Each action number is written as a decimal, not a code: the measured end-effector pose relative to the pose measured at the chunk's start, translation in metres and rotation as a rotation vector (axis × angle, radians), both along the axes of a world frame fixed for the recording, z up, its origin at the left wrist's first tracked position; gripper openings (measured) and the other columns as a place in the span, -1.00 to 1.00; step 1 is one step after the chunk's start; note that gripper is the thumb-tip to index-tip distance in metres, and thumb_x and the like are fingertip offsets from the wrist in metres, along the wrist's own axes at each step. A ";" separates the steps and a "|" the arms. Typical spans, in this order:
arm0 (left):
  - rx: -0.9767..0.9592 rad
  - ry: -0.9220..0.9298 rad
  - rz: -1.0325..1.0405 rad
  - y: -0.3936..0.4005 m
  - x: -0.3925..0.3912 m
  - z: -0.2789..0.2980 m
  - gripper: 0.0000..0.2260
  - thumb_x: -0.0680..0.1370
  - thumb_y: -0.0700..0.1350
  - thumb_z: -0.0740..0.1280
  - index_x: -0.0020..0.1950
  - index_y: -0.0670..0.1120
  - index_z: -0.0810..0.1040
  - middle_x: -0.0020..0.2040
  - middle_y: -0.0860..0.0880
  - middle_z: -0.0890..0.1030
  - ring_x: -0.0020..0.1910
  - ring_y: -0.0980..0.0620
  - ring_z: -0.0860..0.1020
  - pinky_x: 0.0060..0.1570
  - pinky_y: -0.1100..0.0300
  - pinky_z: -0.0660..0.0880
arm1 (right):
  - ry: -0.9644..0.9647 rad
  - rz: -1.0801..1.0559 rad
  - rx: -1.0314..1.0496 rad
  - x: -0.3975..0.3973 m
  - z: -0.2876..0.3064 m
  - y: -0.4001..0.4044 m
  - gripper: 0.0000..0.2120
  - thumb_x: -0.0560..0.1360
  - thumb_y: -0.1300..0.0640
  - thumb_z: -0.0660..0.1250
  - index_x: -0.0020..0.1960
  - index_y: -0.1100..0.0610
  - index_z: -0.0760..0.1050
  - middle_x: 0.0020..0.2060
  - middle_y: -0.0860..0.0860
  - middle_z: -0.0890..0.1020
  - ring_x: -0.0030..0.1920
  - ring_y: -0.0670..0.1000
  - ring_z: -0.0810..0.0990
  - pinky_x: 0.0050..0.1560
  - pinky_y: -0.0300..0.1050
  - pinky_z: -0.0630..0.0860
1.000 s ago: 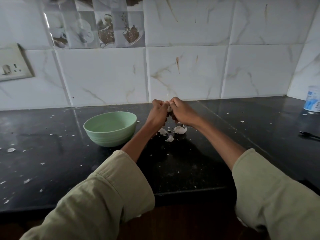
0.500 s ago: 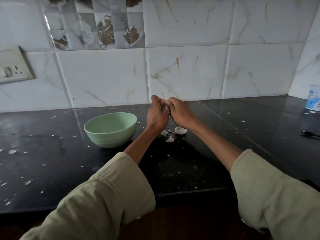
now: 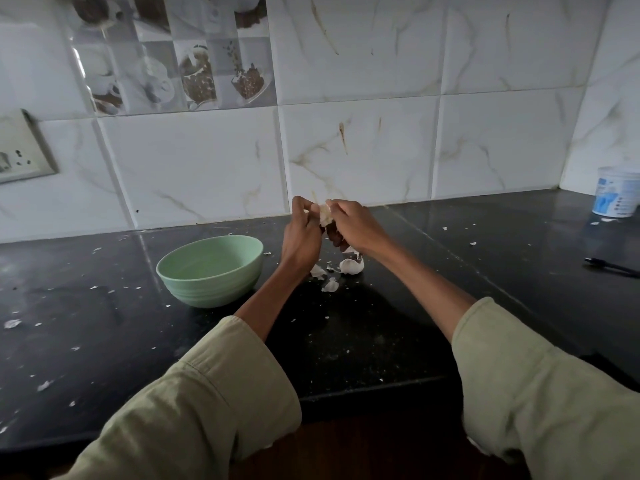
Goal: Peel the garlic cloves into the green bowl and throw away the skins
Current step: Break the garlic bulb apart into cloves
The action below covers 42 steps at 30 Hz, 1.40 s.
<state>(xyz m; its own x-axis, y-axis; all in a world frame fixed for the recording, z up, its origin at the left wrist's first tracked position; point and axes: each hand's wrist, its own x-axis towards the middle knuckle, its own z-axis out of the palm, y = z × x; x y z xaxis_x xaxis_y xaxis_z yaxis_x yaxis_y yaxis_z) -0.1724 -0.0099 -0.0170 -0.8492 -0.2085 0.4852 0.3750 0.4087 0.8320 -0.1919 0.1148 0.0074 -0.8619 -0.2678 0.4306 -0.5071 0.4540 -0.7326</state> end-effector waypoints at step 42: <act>0.020 0.183 0.106 0.012 0.002 -0.002 -0.73 0.63 -0.05 0.10 -0.01 0.03 0.61 -0.22 0.02 0.66 -0.22 -0.03 0.56 -0.11 -0.14 0.58 | 0.053 -0.117 -0.407 0.029 -0.007 -0.023 -0.78 0.68 0.14 0.29 0.22 0.15 0.66 -0.12 0.02 0.71 -0.01 0.09 0.72 0.07 0.07 0.66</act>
